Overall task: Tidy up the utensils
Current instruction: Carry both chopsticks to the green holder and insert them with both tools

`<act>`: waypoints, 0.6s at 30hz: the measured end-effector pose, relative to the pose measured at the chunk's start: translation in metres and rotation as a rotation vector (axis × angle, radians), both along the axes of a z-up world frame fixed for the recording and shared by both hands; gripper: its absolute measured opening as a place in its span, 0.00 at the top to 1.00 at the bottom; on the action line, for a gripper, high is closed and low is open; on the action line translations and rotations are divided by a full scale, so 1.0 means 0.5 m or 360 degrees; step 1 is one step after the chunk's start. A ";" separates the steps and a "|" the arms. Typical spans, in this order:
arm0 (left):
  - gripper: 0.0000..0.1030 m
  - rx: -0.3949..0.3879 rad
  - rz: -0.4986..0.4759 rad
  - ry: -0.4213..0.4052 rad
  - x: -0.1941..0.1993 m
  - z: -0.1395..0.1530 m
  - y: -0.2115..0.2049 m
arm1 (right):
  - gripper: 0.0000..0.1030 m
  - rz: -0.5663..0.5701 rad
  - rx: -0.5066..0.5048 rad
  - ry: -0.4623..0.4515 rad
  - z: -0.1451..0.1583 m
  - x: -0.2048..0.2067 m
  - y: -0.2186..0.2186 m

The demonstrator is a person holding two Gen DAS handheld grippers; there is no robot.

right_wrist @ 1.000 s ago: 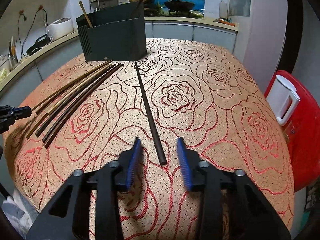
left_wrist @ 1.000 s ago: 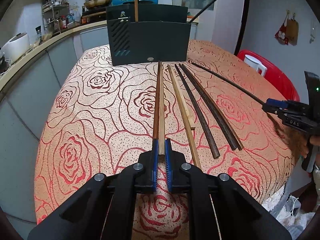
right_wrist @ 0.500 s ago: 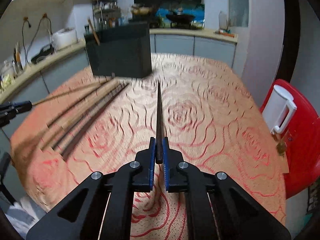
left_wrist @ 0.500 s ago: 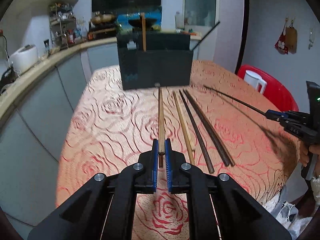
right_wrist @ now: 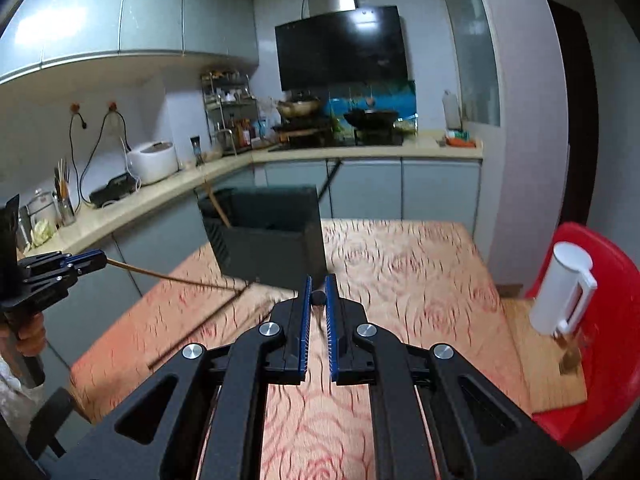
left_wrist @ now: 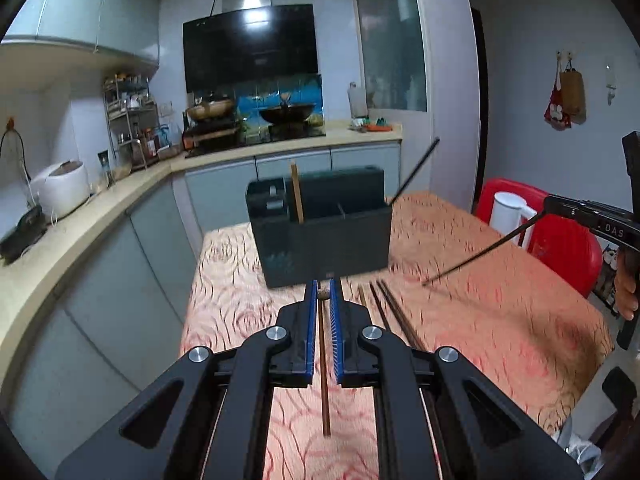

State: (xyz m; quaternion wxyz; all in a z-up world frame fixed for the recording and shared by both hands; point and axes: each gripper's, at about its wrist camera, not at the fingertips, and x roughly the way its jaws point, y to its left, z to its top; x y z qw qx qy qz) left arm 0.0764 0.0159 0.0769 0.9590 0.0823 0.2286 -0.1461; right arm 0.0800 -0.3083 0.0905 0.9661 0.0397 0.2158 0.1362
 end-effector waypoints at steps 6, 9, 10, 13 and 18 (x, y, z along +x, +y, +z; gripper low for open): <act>0.94 -0.0007 -0.0048 -0.0004 0.063 0.054 -0.017 | 0.92 0.0016 0.0027 0.0022 0.042 0.076 0.020; 0.94 0.0010 -0.0061 -0.0022 0.082 0.077 -0.027 | 0.92 0.0035 0.0065 0.0040 0.059 0.107 0.025; 0.94 0.0016 -0.0064 -0.0027 0.086 0.082 -0.029 | 0.92 0.0040 0.0078 0.0040 0.065 0.113 0.030; 0.94 0.0031 -0.0076 -0.0045 0.100 0.111 -0.037 | 0.92 0.0061 0.0124 0.0033 0.090 0.127 0.033; 0.94 0.0026 -0.0106 -0.0067 0.117 0.159 -0.047 | 0.92 0.0085 0.0169 -0.0034 0.147 0.136 0.037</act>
